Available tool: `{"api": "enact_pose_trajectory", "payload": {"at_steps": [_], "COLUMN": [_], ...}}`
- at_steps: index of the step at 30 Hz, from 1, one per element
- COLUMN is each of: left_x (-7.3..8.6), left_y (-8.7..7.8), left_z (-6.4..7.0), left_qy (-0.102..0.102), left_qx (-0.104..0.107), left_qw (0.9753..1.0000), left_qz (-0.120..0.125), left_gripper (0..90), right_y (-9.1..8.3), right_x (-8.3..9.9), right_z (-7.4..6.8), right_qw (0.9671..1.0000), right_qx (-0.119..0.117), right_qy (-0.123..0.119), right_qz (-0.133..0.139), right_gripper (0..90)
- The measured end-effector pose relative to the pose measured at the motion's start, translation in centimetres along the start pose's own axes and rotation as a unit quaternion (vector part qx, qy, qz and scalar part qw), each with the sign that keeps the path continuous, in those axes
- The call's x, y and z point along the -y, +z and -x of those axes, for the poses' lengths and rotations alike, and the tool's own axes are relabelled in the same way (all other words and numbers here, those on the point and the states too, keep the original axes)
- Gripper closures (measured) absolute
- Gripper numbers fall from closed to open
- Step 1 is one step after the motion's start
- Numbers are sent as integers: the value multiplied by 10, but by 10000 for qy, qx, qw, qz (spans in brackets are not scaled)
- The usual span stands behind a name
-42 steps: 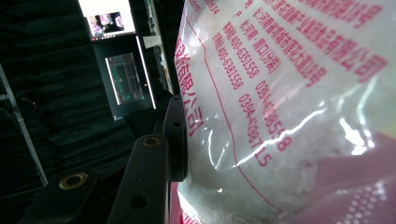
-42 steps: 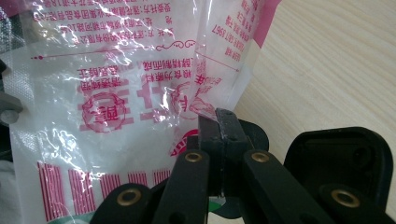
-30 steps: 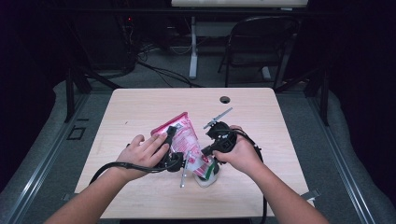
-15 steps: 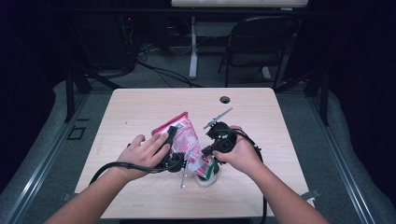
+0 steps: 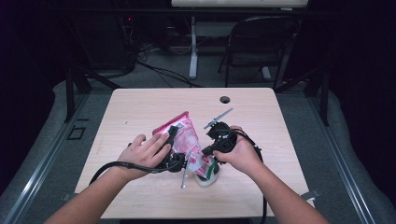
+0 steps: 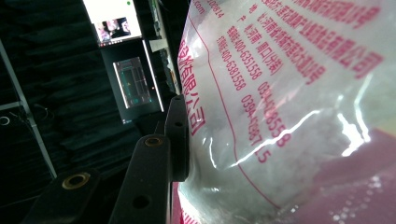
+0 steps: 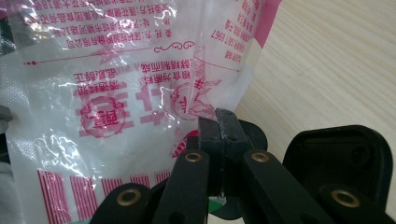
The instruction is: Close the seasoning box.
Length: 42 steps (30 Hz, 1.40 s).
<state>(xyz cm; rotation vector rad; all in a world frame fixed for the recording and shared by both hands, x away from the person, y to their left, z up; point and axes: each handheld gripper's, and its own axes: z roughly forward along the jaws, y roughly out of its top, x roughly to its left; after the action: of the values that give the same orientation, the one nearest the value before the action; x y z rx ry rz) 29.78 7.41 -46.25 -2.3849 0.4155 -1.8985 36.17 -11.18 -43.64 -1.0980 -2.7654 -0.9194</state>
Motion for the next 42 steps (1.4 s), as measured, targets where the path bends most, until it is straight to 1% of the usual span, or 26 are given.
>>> {"api": "enact_pose_trajectory", "payload": {"at_steps": [1, 7, 8, 9, 12, 13, 14, 20, 24, 27, 29, 31, 33, 37, 40, 41, 42], "left_x": [0, -1, -1, -1, -1, -1, -1, -1, -1, -1, -1, -1, -1, -2, -2, -2, -2], "left_y": [0, 0, 0, 0, 0, 0, 0, 0, 0, 0, -1, -1, -1, -1, -1, -1, -2], "left_z": [0, 0, 0, 0, 0, 0, 0, -1, -1, -2, -2, -2, -3, -4, -4, -5, -5], "left_qy": [32, 36, 48, 19, 22, 44, 17, 42, 16, 15, 43, 16, 101, 97, 56, 98, 101], "left_qx": [-13, -4, 26, 25, 22, -30, 4, 4, 5, 10, -11, 19, -41, -87, -50, -108, -97], "left_qw": [10000, 10000, 10000, 10000, 10000, 10000, 10000, 10000, 10000, 10000, 10000, 10000, 9999, 9999, 10000, 9999, 9999], "left_qz": [-16, -12, -19, 3, 2, 16, 8, 9, 23, 23, 30, 11, 28, 34, 36, 52, 54], "left_gripper": [703, 711, 714, 715, 717, 717, 718, 721, 723, 724, 725, 725, 726, 726, 726, 726, 726], "right_y": [0, 0, 0, 0, 0, 0, 0, 1, 0, -1, -1, -1, -1, -1, -1, -1, -1], "right_x": [0, 0, 0, 0, 1, 1, 0, 0, 0, 0, 0, 0, 0, 0, 0, 0, 0], "right_z": [0, 0, 0, 0, 0, 1, 1, 1, 1, 1, 1, 1, 1, 1, 1, 1, 1], "right_qw": [10000, 10000, 10000, 10000, 10000, 10000, 10000, 10000, 10000, 10000, 10000, 10000, 10000, 10000, 10000, 10000, 10000], "right_qx": [2, 1, 13, 11, 2, -13, -16, -10, -15, -6, -5, 0, -11, -7, 3, 6, 4], "right_qy": [-1, -1, -22, -22, -5, -1, -2, -8, 5, -26, -29, -7, -19, -31, -6, -9, -6], "right_qz": [2, 2, -26, -27, -5, 1, -1, -10, 8, -36, -33, -13, -21, -20, 9, 3, 3], "right_gripper": [900, 900, 900, 900, 900, 900, 900, 900, 900, 900, 900, 900, 900, 900, 900, 900, 900]}}
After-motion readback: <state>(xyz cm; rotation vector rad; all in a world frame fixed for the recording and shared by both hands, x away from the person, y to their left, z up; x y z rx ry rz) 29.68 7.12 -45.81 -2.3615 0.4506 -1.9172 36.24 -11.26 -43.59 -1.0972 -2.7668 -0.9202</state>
